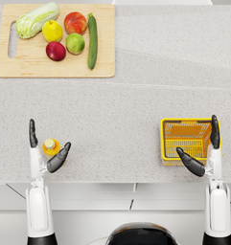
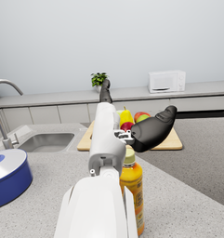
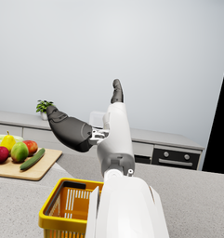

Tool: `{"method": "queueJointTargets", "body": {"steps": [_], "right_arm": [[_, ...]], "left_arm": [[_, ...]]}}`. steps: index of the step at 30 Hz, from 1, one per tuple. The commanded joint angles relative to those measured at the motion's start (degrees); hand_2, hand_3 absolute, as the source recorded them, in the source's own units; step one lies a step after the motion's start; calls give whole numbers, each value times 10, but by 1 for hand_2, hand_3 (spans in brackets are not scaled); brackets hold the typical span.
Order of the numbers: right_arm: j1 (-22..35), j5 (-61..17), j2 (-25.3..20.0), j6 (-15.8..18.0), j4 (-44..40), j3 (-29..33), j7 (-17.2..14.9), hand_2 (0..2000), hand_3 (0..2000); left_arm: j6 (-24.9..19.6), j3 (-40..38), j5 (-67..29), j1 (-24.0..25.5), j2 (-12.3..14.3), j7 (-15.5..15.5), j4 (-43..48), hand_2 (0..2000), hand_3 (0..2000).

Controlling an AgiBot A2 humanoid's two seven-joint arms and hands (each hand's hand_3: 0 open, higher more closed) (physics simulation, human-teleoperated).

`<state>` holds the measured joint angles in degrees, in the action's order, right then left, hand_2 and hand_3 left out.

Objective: Pick up the lemon tea and place it into the yellow basket

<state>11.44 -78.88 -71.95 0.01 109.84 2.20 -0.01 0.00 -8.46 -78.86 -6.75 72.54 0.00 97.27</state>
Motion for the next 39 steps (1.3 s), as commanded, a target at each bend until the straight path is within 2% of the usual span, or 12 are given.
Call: {"method": "queueJointTargets", "body": {"steps": [1, 7, 15, 16, 17, 21, 24, 26, 29, 31, 34, 39], "right_arm": [[7, 0, -2, 0, 5, -12, 0, 0, 0], [4, -1, -7, 0, 5, -18, 0, 0, 0], [4, -2, -15, 0, 3, -26, 0, 0, 0], [4, -2, -16, 0, 3, -26, 0, 0, 0], [6, -2, -18, 0, 4, -27, 0, 0, 0], [6, -2, -22, 0, 1, -40, 0, 0, 0], [10, -2, -26, 0, 4, -56, 0, 0, 0], [15, -2, -31, 0, 2, -81, 0, 0, 0], [26, -2, -42, 0, -11, -140, 0, 0, 0], [30, -2, -48, 0, -21, -169, 0, 0, 0], [43, -2, -64, 0, -40, -202, 0, 0, 0], [84, -2, -102, 0, -98, -239, 0, 0, 0]], "left_arm": [[0, 15, 0, 30, 4, 0, -66, 0, 0], [0, 26, -2, 6, 10, 0, -199, 0, 0], [0, 40, -2, -73, 21, 0, -342, 0, 0], [0, 40, -2, -80, 23, 0, -360, 1361, 327], [-9, 41, -1, -88, 25, -1, -378, 2000, 653], [-6, 42, -1, -84, 28, -3, -371, 2000, 1960], [-6, 52, -2, -61, 29, -4, -292, 2000, 2000], [-12, 50, -2, -44, 32, 0, -139, 2000, 2000], [-20, 77, -2, -74, 35, 1, -15, 2000, 2000], [-24, 106, -2, -104, 43, 1, 22, 2000, 2000], [-24, 151, -2, -151, 67, 0, 30, 2000, 2000], [-29, 238, -2, -203, 127, -1, 54, 2000, 2000]]}}
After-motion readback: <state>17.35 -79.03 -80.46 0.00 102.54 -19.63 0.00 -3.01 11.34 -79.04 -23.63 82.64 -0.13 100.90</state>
